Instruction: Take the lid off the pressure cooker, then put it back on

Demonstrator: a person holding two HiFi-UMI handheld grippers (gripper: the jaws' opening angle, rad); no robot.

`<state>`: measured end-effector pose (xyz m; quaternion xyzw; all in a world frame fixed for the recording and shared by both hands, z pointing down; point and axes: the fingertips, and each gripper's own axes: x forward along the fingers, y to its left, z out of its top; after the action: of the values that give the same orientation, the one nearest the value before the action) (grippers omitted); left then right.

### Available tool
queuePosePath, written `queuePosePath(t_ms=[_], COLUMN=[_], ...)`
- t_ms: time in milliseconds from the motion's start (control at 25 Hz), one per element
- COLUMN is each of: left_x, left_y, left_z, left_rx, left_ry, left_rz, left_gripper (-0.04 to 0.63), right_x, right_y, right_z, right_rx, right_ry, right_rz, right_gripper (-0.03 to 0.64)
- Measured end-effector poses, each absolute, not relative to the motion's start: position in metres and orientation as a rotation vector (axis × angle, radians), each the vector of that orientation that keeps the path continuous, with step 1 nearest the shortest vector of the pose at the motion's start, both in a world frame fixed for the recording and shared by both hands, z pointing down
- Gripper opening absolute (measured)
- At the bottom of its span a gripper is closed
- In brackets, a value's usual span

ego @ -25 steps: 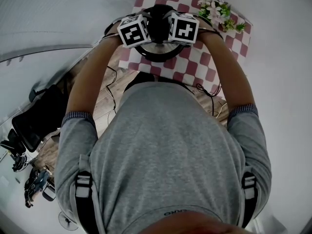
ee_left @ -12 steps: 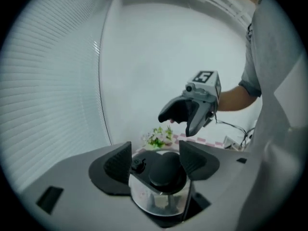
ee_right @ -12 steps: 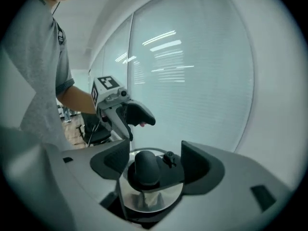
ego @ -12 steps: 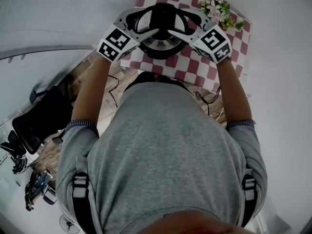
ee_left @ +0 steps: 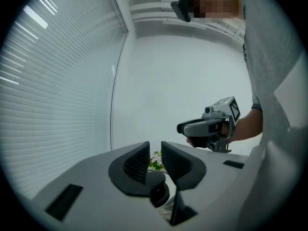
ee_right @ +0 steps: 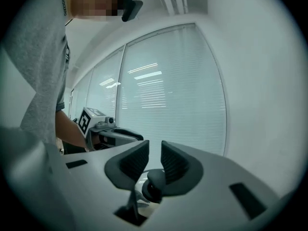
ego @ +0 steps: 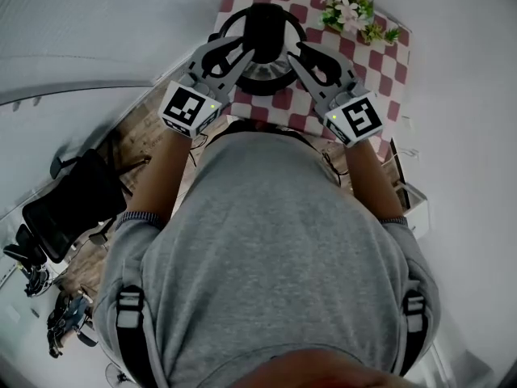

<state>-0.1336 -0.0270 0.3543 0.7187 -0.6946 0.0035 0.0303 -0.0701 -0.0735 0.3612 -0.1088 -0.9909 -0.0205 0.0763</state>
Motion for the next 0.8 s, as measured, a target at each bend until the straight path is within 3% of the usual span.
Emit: queuePosePath(t_ms=[120,800], left_x=[-0.133,-0.141], left_y=[-0.021,-0.019], left_z=[0.358,0.343], left_rx=[2.167,2.163], left_ry=[-2.189,-2.281], left_rz=[-0.089,-0.106], left_gripper=[0.031,0.019], right_x=[-0.065,-0.067], right_y=[-0.072,-0.082], right_z=[0.366,0.356], right_rx=[-0.256,-0.158], right_ry=[-3.004,-3.054], right_rz=[-0.07,-0.098], right_gripper=[0.006,0.006])
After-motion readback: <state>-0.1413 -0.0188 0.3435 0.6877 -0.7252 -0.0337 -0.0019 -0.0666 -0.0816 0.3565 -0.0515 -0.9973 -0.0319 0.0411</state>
